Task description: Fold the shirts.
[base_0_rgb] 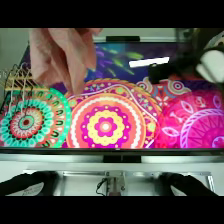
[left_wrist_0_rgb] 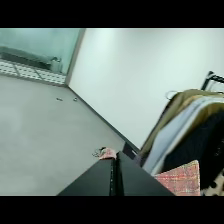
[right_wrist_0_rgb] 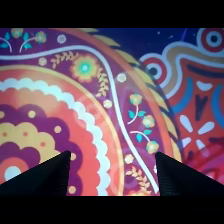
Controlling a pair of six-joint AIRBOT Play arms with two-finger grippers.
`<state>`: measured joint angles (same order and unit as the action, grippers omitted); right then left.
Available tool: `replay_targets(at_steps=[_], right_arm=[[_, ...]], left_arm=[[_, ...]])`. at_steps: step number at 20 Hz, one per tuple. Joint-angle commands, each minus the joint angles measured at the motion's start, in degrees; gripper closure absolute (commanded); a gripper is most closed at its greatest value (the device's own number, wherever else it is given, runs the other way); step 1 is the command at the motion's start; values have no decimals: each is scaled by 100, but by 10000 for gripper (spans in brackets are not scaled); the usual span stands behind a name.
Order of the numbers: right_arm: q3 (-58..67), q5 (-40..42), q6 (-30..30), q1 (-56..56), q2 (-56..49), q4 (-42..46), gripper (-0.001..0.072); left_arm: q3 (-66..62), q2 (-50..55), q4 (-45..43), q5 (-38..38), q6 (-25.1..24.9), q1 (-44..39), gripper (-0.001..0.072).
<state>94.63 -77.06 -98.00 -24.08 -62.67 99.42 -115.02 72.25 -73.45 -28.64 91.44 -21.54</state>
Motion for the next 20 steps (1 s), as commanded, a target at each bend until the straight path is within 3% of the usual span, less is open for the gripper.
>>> replay_targets(at_steps=[1, 3, 7, 10, 11, 12, 13, 14, 16, 17, 18, 20], right_arm=[[0, -280, -654, -2, 1126, 319, 77], [-2, -901, -850, -2, 1464, -55, 77], [-608, -2221, -726, -2, 1565, 17, 77], [-1829, -1683, -754, -2, 1563, -66, 77], [-2260, -1303, -815, -2, 1563, -170, 76], [-2677, -820, -848, -2, 1563, -444, 68], [-2914, -479, -852, -2, 1561, -791, 19], [-3025, -258, -881, -2, 1541, -1161, 19], [-3036, -44, -876, -4, 1443, -1888, 19], [-3038, -17, -855, -4, 1333, -2144, 20], [-3038, -20, -822, -4, 1172, -2277, 20], [-3038, 72, -758, -7, 769, -2402, 20]], left_arm=[[28, -682, -9, -1895, -116, -601, 682], [411, -579, -4, -2457, 271, -920, 682], [1952, -181, -2, -2487, 332, -1878, 681], [3097, 476, 2, -2168, 1165, -2592, 666], [3246, 763, 2, -2114, 1340, -2763, 401], [3237, 994, 0, -2258, 1338, -2826, -13], [3143, 1141, -39, -2691, 1226, -2767, -13], [2973, 1182, -334, -3471, 944, -2570, -13], [2634, 1034, -1762, -5088, 804, -1954, -13], [2586, 852, -2618, -5510, 804, -1534, -13], [2588, 667, -3084, -5604, 809, -1062, -13], [2621, 404, -2837, -5611, 892, 122, -13]])
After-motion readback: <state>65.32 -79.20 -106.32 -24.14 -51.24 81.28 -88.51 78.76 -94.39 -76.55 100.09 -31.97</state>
